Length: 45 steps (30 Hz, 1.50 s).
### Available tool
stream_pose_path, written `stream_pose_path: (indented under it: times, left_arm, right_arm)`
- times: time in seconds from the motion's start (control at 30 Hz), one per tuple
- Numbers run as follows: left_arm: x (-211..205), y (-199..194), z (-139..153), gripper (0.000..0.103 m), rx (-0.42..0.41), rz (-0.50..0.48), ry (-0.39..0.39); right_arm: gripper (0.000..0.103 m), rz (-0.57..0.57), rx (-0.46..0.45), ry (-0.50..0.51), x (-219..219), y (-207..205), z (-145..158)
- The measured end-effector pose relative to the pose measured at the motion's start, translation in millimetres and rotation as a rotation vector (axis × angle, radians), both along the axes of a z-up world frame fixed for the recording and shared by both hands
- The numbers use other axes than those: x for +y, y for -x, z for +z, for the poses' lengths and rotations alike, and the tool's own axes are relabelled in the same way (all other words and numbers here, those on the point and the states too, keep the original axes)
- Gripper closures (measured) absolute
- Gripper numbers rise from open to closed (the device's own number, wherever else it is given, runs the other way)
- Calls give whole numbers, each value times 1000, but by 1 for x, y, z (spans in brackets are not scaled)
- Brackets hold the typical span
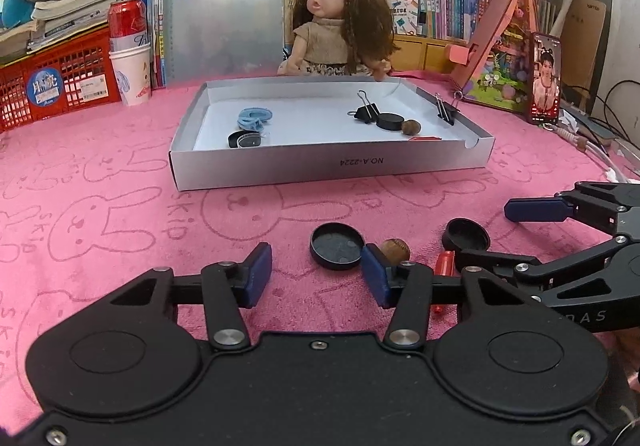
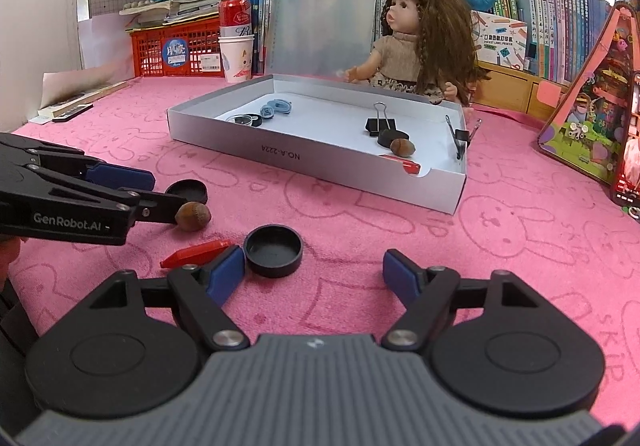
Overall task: Organize rigid objects
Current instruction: 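Grasp a black round lid with the left tool while the right tool grasps another black lid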
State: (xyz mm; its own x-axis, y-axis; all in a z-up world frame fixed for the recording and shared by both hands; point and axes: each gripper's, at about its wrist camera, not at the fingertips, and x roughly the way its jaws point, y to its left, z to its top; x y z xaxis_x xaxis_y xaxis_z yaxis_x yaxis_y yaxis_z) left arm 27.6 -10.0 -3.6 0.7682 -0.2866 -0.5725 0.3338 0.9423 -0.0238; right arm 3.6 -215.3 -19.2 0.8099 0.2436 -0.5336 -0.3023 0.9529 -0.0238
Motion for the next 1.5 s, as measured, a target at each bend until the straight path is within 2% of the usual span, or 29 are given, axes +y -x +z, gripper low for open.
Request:
stream_pose_path:
  times: [0.5,0.67,0.77,0.83,1.0,1.1,1.5]
  left_arm:
    - [-4,-1,-2,53,-8,8,-10]
    - [-4,-2,-1,58,-6,16,-5]
    - [-4,-2,0,67,-10,24,-11]
    - [-4,-2,0,76,-12,27,-14]
    - [-5,-2,1,80,-13,28,-20]
    - [-4,-3,2,85,-11,33,-21]
    - [-3,-5,6,89,-25,50,-25]
  right_arm:
    - [18,1,1,0,0,0,0]
    - [29,11,1,-12,1,1,1]
    - [40,13,0,-20,2,2,1]
    - [48,10,1,-28,3,1,2]
    - [65,-5,1,-43,2,0,4]
    - [66,-17,-6,-43,1,0,5]
    - [66,-56,-9,-58,-5,-3,8]
